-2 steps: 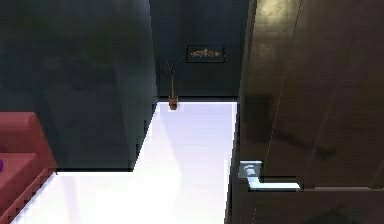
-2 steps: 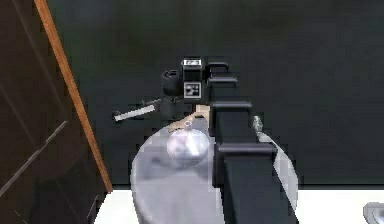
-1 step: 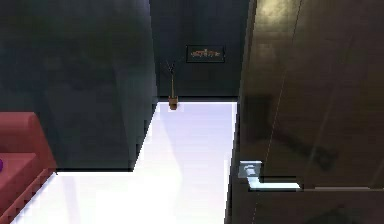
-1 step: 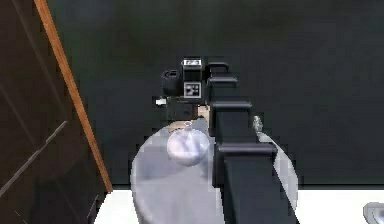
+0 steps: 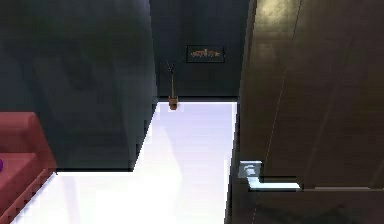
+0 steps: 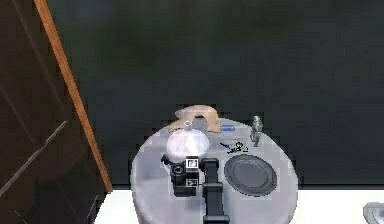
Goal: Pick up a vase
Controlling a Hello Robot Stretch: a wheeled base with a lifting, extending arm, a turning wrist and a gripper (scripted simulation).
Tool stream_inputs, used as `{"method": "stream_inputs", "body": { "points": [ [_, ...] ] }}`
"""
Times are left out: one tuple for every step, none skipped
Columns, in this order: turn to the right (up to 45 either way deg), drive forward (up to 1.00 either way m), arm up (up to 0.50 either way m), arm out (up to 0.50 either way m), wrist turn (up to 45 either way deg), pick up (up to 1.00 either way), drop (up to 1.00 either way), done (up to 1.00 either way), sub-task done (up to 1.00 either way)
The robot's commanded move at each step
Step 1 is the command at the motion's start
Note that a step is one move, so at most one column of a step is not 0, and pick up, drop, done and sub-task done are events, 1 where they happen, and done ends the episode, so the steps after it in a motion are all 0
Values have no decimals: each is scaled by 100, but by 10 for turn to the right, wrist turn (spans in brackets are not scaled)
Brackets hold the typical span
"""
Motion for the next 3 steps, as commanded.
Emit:
{"method": "stream_inputs", "body": {
  "points": [
    [0,0,0,0,0,100,0,0,0],
    [0,0,10,0,0,0,0,0,0],
    [0,0,0,0,0,0,0,100,0]
  ]
}}
